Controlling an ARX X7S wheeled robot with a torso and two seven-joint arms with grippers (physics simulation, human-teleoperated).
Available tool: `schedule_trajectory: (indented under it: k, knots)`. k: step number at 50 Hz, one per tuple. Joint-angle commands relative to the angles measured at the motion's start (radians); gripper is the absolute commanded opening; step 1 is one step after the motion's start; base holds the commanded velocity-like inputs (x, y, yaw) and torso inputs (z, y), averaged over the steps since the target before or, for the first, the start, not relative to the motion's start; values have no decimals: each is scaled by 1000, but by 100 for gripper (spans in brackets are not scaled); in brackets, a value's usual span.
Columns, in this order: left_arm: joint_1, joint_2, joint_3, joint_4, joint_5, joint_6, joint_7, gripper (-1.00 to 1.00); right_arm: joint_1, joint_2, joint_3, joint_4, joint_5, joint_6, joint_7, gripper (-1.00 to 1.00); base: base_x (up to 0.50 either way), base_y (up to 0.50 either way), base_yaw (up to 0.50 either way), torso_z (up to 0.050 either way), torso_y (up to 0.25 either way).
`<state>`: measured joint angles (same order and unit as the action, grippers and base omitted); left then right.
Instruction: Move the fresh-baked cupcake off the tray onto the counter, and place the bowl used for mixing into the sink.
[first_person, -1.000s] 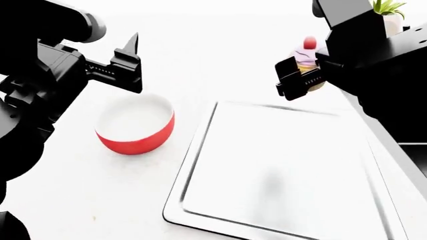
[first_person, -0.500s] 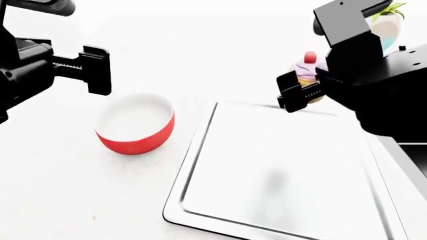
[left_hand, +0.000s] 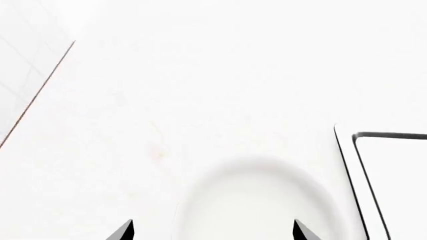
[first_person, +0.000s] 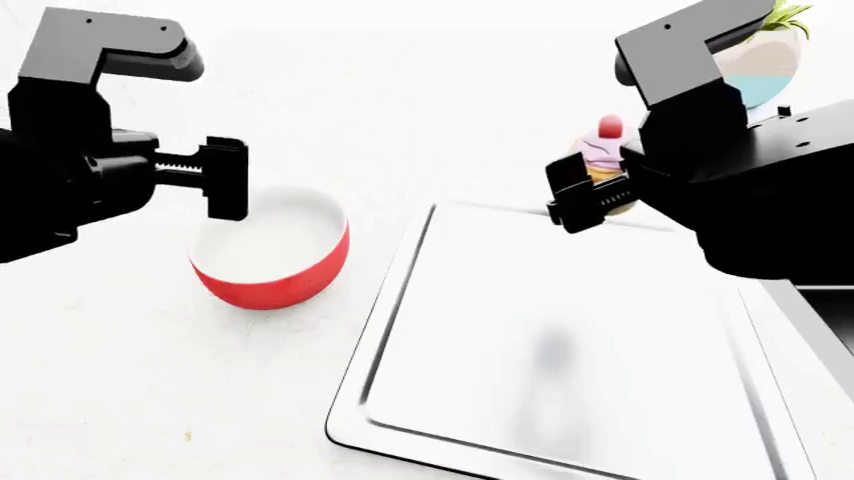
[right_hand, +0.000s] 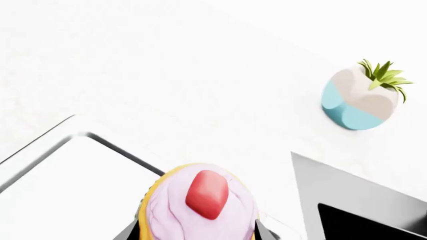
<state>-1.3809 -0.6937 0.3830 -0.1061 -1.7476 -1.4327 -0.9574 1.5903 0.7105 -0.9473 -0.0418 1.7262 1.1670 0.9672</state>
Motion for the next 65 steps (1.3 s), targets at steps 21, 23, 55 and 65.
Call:
schedule_trajectory:
  k: [21,23,55,65]
  knots:
    - [25,51,67,-144,-95,46,-21,100,-19,-8,-15,9,-49,-16,-61,-100,0,0,0,0,0]
    - [27,55,71,-155,-70,55,-2,100,-22,-5,-15,6,-49,-17,-61,-100,0,0,0,0,0]
    - [6,44,110,-187,57,112,72,100,-38,0,-24,11,-69,-38,-81,-100,0,0,0,0,0]
    - [35,63,147,-215,124,136,160,100,-41,4,-24,3,-65,-42,-76,-100,0,0,0,0,0]
